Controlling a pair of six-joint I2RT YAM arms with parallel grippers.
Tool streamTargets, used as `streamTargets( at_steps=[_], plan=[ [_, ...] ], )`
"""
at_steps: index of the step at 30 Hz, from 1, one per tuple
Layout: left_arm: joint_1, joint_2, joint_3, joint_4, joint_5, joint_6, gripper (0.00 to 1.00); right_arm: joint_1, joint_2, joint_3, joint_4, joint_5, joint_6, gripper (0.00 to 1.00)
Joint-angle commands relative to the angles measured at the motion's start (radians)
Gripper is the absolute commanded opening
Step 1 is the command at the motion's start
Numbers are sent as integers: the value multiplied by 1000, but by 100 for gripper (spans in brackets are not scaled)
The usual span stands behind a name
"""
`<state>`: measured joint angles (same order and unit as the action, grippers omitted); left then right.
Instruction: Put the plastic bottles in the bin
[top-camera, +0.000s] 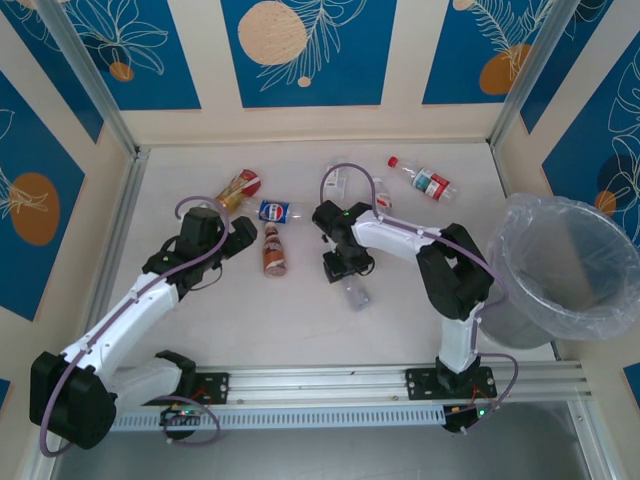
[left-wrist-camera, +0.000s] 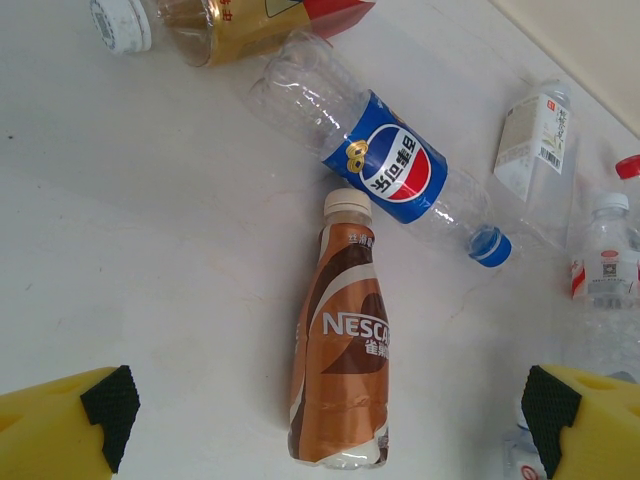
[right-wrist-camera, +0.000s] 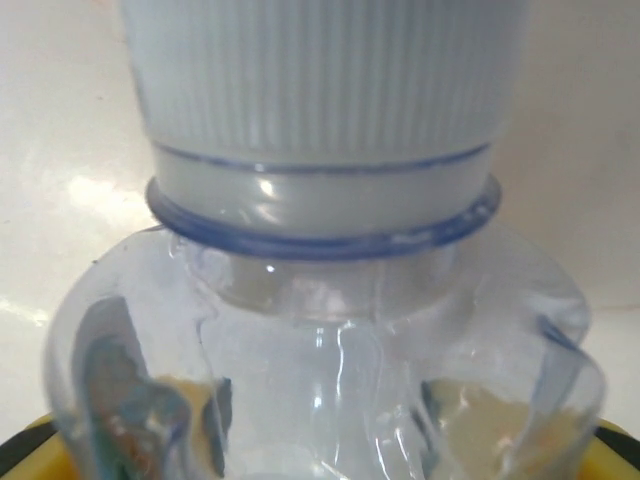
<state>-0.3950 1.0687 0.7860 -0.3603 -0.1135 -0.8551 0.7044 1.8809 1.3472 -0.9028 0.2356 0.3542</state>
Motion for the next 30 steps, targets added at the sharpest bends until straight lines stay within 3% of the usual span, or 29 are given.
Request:
streamTargets(
  at_steps=[1,18,30],
  plan=[
    [-7,5,13,-22,8,7,100,-17,-76,-12,-8,-15,-7,45],
    [-7,108,76,-6,121,30,100,-140,-354,-74,48,-14,-40,42],
    [-6,163,94,25,174,21,100,-291,-630,-145,140,-132,-53,41]
  ],
)
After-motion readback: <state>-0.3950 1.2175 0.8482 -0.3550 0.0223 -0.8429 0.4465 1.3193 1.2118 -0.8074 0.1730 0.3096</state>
